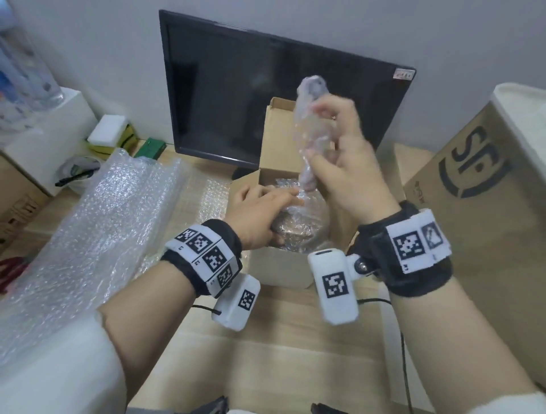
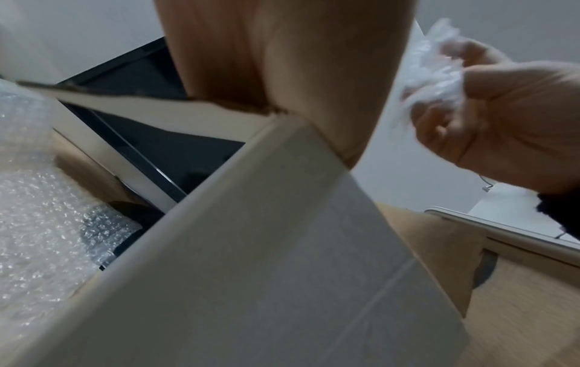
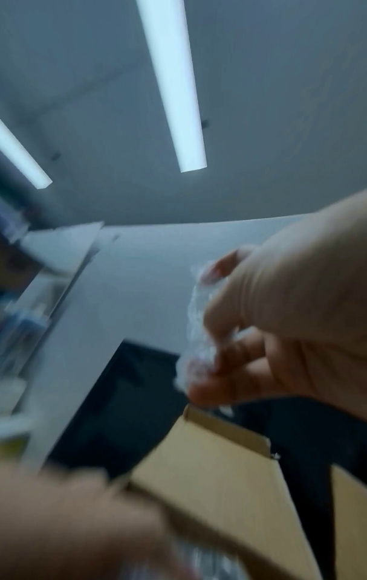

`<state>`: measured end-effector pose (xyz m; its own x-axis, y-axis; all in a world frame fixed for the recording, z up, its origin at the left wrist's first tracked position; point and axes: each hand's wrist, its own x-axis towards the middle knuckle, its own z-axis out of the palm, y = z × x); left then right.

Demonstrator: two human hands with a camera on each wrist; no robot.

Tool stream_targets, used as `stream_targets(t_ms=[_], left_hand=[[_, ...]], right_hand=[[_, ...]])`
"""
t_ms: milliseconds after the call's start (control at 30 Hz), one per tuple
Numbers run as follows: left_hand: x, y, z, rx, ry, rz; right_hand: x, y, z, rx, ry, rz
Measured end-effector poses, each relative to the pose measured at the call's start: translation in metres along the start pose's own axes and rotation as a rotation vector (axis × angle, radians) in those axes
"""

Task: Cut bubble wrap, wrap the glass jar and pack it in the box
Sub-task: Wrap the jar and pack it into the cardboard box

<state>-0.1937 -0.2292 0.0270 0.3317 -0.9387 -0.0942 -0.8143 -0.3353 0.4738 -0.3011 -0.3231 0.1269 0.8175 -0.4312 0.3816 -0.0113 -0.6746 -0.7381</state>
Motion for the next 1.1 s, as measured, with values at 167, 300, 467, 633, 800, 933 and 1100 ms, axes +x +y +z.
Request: stream_targets(t_ms=[167,300,467,633,800,933,1100], left_hand=[[0.0,0.002,-0.005,0.051,-0.04,0.021],[0.003,-0.002,-0.006,0.045,-0.049,0.024],[0.002,-0.004,-0.006,0.015,-0.04,0.05],[0.003,-0.005,-0.007,0.03,-0.042,0.06],[0.003,-0.005,-0.006,0.021,-0.047,0.059],[0.002,-0.005,-0.005,0.021,-0.039,0.055],[0.001,-0.004,-0.006,0.023,-0.035,0.053]], right_hand=[[0.007,0.042,0.025,-0.795,-0.472,0.377],[0.015,0.054,0.022,-0.913,-0.467,0.455],[0.01,0.079,0.008,-1.226,-0.511,0.403],[0.007,0.087,0.011,-1.063,-0.711,0.652],[0.002,0.063,-0.01,-0.783,-0.521,0.551],[-0.001,0.053,-0.004,-0.92,-0.564,0.522],[-0.009,0.074,0.017,-1.005,-0.763,0.666]])
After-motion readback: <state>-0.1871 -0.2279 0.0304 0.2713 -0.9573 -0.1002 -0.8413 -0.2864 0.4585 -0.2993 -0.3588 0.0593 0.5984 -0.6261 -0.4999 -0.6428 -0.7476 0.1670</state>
